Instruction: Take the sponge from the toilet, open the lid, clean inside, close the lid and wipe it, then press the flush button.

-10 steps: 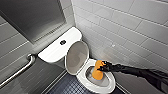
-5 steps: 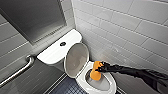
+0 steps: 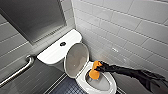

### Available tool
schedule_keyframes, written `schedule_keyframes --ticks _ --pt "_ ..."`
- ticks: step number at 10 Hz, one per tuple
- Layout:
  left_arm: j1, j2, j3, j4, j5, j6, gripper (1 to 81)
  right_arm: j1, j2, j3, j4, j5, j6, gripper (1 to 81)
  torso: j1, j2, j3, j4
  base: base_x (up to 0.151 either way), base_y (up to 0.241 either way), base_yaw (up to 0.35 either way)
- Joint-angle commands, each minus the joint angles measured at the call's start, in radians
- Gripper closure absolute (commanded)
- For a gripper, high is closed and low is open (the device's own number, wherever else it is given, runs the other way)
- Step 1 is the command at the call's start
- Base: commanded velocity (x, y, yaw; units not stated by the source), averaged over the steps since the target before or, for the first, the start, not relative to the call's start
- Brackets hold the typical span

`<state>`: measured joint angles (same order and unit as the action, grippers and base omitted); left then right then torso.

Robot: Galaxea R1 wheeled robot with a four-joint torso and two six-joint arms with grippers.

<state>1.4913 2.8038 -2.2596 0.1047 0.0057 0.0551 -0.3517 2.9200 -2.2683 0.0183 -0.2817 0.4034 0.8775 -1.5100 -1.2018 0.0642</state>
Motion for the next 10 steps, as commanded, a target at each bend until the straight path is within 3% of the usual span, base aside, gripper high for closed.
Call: schedule_keyframes --ticks 1,3,4,6,7,8,10 --pt "0.042 -0.006 0.012 -0.010 0.091 0.002 1.0 0.148 0.058 -0.052 0.025 0.008 0.055 81.1 0.000 0.000 0.000 0.000 0.000 0.000 0.000" --pt "0.042 -0.006 0.012 -0.010 0.089 0.002 1.0 0.154 0.069 -0.072 0.020 0.018 0.055 81.1 0.000 0.000 0.000 0.000 0.000 0.000 0.000" --pt "0.042 -0.004 0.012 -0.010 0.089 0.002 1.0 0.157 0.064 -0.074 0.019 0.018 0.055 81.1 0.064 -0.100 0.000 0.000 0.000 0.000 0.000" --pt "0.042 -0.001 0.012 -0.010 0.089 0.002 1.0 0.150 0.064 -0.069 0.017 0.019 0.055 81.1 0.072 -0.114 0.000 0.000 0.000 0.000 0.000" --pt "0.042 -0.001 0.012 -0.010 0.089 0.002 1.0 0.150 0.064 -0.069 0.019 0.019 0.055 81.1 0.024 -0.041 0.000 0.000 0.000 0.000 0.000" --pt "0.042 -0.003 0.012 -0.010 0.089 0.002 1.0 0.156 0.064 -0.068 0.019 0.019 0.054 81.1 0.044 -0.074 -0.040 0.000 0.000 0.000 0.000" --pt "0.042 -0.001 0.012 -0.010 0.091 0.002 1.0 0.167 0.066 -0.065 0.017 0.019 0.054 81.1 0.057 -0.096 -0.062 0.000 0.000 0.000 0.000"
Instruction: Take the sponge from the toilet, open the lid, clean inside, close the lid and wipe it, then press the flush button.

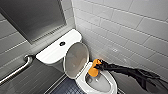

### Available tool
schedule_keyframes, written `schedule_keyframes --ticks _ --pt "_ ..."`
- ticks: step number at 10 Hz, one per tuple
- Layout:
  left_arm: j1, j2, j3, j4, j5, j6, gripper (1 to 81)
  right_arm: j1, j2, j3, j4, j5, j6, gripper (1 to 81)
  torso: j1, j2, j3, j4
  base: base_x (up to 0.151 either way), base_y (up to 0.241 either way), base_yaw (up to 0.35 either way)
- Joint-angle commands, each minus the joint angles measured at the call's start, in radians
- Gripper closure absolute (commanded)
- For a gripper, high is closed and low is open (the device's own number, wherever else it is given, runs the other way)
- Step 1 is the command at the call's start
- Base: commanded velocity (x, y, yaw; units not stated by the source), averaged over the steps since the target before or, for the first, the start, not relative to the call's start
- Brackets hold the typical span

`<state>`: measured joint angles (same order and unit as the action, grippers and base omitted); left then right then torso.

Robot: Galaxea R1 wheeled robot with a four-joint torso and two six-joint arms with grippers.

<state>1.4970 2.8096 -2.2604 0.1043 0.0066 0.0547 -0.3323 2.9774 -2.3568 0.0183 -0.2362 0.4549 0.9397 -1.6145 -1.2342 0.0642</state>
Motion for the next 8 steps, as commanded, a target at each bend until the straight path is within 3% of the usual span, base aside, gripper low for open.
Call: schedule_keyframes --ticks 1,3,5,7,8 --pt "0.036 -0.004 0.013 -0.009 0.090 0.002 1.0 0.149 0.014 0.019 0.017 -0.025 0.002 81.1 0.000 0.000 0.002 0.000 0.000 0.000 0.000" --pt "0.039 -0.002 0.013 -0.009 0.090 0.002 1.0 0.141 0.036 -0.019 0.028 0.000 0.007 81.1 0.002 -0.001 -0.017 0.000 0.000 0.000 0.000" --pt "0.045 -0.001 0.013 -0.009 0.090 0.002 1.0 0.120 0.062 -0.085 0.035 0.047 0.117 81.1 0.002 -0.002 -0.016 0.000 0.000 0.000 0.000" --pt "0.049 -0.001 0.013 -0.009 0.090 0.002 1.0 0.114 0.076 -0.137 0.043 0.063 0.185 81.1 0.002 -0.002 -0.016 0.000 0.000 0.000 0.000" --pt "0.047 0.001 0.015 -0.009 0.090 0.002 1.0 0.111 0.074 -0.178 0.051 0.064 0.286 81.1 0.002 -0.002 -0.016 0.000 0.000 0.000 0.000"
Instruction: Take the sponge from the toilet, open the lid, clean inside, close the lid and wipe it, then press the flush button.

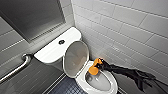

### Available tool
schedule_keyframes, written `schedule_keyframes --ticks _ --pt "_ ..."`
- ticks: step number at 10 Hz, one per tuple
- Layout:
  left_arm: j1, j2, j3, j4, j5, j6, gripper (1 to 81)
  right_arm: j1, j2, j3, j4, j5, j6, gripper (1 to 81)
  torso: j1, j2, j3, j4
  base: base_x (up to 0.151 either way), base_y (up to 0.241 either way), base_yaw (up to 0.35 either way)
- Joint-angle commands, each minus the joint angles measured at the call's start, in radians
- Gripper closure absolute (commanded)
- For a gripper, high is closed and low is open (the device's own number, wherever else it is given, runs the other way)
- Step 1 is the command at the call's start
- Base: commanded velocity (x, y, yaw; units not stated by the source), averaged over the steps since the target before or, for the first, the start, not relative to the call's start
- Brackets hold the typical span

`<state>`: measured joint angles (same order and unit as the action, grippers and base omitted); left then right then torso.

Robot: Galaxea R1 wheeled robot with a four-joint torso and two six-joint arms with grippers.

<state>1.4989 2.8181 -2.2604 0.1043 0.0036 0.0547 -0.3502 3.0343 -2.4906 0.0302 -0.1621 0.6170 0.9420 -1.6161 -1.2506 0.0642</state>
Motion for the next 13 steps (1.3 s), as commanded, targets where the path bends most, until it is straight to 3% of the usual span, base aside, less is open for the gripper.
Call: schedule_keyframes --ticks 1,4,7,13 --pt "0.047 -0.008 0.015 -0.009 0.093 0.002 1.0 0.127 0.017 -0.060 0.037 -0.007 0.170 81.1 0.000 0.000 0.000 0.000 0.000 0.000 0.000" --pt "0.047 0.003 0.013 -0.006 0.093 0.004 1.0 0.115 0.014 -0.025 0.028 0.004 0.187 81.1 0.000 0.000 0.000 0.000 0.000 0.000 0.000" --pt "0.047 0.009 0.013 -0.005 0.091 0.004 1.0 0.084 -0.062 0.148 -0.064 0.004 0.188 81.1 0.000 0.000 0.000 0.000 0.000 0.000 0.000" --pt "0.047 0.020 0.013 0.002 0.091 0.005 1.0 -0.003 -0.263 0.325 -0.058 0.047 0.194 81.1 0.000 0.000 0.000 0.000 0.000 0.000 0.000"
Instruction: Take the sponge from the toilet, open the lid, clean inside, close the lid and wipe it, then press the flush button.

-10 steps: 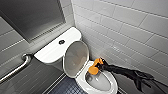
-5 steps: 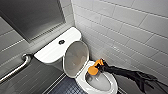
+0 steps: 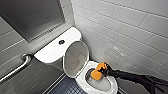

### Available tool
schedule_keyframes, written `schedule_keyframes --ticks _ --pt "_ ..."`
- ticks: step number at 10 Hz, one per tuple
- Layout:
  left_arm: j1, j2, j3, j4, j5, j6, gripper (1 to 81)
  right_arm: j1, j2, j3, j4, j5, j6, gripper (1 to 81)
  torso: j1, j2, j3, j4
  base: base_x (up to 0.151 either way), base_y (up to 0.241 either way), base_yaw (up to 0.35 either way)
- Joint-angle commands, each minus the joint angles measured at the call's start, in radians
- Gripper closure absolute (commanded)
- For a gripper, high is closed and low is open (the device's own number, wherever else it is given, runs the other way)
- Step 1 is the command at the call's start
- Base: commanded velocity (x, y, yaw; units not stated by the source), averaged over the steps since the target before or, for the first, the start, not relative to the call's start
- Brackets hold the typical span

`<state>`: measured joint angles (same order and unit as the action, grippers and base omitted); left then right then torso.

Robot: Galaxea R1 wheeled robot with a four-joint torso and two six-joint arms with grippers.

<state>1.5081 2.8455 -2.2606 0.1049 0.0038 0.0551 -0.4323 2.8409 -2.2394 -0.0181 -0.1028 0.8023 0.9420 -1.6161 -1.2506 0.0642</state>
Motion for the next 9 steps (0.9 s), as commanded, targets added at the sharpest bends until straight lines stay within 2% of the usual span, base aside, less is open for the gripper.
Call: schedule_keyframes --ticks 1,5,9 --pt "0.037 -0.003 0.013 0.002 0.091 0.005 1.0 0.066 -0.113 0.115 -0.010 -0.002 0.009 81.1 0.000 0.000 0.000 0.000 0.000 0.000 0.000" --pt "0.037 0.042 -0.043 0.004 0.091 0.009 1.0 0.057 -0.309 0.327 -0.014 0.017 0.008 81.1 0.000 0.000 0.000 0.000 0.000 0.000 0.000" --pt "0.037 0.059 -0.059 0.006 0.091 0.012 1.0 -0.016 -0.395 0.408 0.006 0.018 0.008 81.1 0.000 0.000 0.000 0.000 0.000 0.000 0.000"
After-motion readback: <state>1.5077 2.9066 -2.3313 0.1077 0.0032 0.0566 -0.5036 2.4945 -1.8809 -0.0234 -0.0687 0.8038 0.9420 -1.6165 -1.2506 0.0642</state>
